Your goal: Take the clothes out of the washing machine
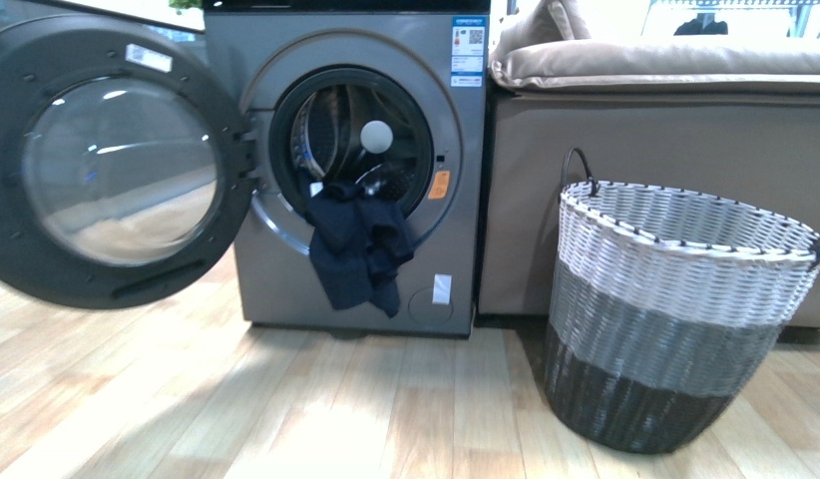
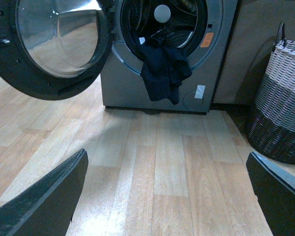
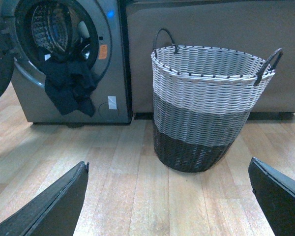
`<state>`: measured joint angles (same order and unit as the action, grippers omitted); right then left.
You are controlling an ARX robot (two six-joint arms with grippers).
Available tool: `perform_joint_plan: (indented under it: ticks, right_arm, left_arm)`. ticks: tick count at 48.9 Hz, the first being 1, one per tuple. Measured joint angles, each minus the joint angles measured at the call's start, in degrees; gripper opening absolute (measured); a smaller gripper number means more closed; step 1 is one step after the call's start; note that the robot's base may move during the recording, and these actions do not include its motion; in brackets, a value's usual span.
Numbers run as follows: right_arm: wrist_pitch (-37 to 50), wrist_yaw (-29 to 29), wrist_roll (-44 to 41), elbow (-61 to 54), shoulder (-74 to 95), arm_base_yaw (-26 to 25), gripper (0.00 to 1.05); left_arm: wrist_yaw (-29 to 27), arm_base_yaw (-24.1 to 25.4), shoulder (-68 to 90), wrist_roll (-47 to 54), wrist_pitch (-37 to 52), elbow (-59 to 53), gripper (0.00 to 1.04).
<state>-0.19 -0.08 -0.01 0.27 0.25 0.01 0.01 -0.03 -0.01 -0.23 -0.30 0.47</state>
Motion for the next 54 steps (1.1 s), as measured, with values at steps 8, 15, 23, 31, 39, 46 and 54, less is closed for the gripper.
perform_joint_plan:
  ticks: [8,15,23,31,39,46,54]
  right_arm:
    - [0.0,0.1,0.0,0.0,0.0,0.0,0.97]
    - [0.0,0.0,0.0,0.0,0.0,0.0,0.97]
    - [0.0,0.1,0.0,0.0,0.0,0.0,0.97]
    - [0.0,0.0,0.0,0.0,0.0,0.0,0.97]
    - [0.0,0.0,0.0,0.0,0.0,0.0,0.97]
    - [0.0,0.0,0.0,0.0,0.0,0.0,0.97]
    - [0.0,0.0,0.0,0.0,0.0,0.0,0.97]
  left_arm:
    - [0.0,0.0,0.0,0.0,0.0,0.0,0.98]
    - [0.0,0.0,0.1,0.0,0.0,0.0,0.98]
    - [0.0,0.0,0.0,0.0,0.0,0.0,0.98]
    - [0.0,0.0,0.1,0.0,0.0,0.0,0.98]
    - [0.0,0.0,0.0,0.0,0.0,0.0,0.98]
    - [0.0,0.0,0.1,0.0,0.0,0.0,0.98]
    - [0.0,0.0,0.0,0.0,0.0,0.0,0.98]
